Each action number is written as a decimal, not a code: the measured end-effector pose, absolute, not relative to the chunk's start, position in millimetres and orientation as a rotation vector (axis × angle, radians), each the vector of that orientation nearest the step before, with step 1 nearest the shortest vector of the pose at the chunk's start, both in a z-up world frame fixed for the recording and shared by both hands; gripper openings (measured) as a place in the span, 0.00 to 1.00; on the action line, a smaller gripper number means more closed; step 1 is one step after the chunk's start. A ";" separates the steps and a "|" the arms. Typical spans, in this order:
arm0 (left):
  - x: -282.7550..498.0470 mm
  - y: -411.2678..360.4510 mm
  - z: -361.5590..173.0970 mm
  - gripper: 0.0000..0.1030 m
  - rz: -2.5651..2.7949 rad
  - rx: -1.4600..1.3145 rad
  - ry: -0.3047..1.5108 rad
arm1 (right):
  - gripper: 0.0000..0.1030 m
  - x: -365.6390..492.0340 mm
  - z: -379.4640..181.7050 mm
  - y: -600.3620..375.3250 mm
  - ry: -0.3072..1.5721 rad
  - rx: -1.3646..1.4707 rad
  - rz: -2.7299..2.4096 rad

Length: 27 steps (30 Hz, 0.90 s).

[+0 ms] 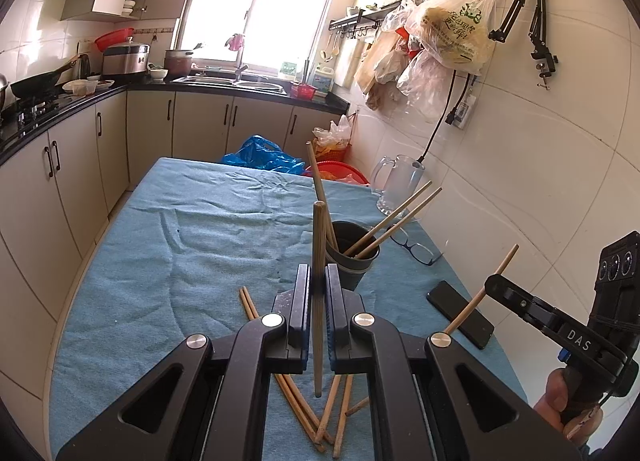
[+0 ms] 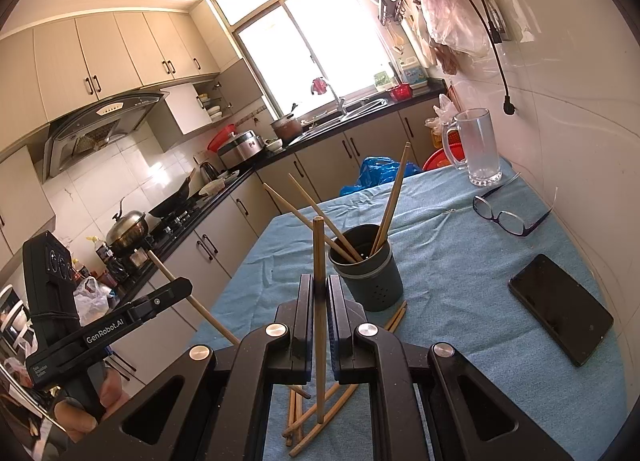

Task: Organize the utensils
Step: 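Carry both upright chopsticks toward the black cup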

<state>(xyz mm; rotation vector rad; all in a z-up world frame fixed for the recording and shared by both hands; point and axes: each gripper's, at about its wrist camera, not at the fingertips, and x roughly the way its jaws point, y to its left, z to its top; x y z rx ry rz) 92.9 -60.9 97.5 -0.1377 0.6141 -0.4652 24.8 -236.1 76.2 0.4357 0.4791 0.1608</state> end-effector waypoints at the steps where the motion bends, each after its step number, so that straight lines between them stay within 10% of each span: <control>1: 92.9 -59.9 97.5 0.06 -0.465 -0.138 0.613 | 0.07 24.8 76.1 -236.3 0.478 0.435 0.161; 27: 90.3 -73.2 105.1 0.06 -0.475 -0.131 0.610 | 0.07 23.8 79.4 -235.4 0.470 0.433 0.161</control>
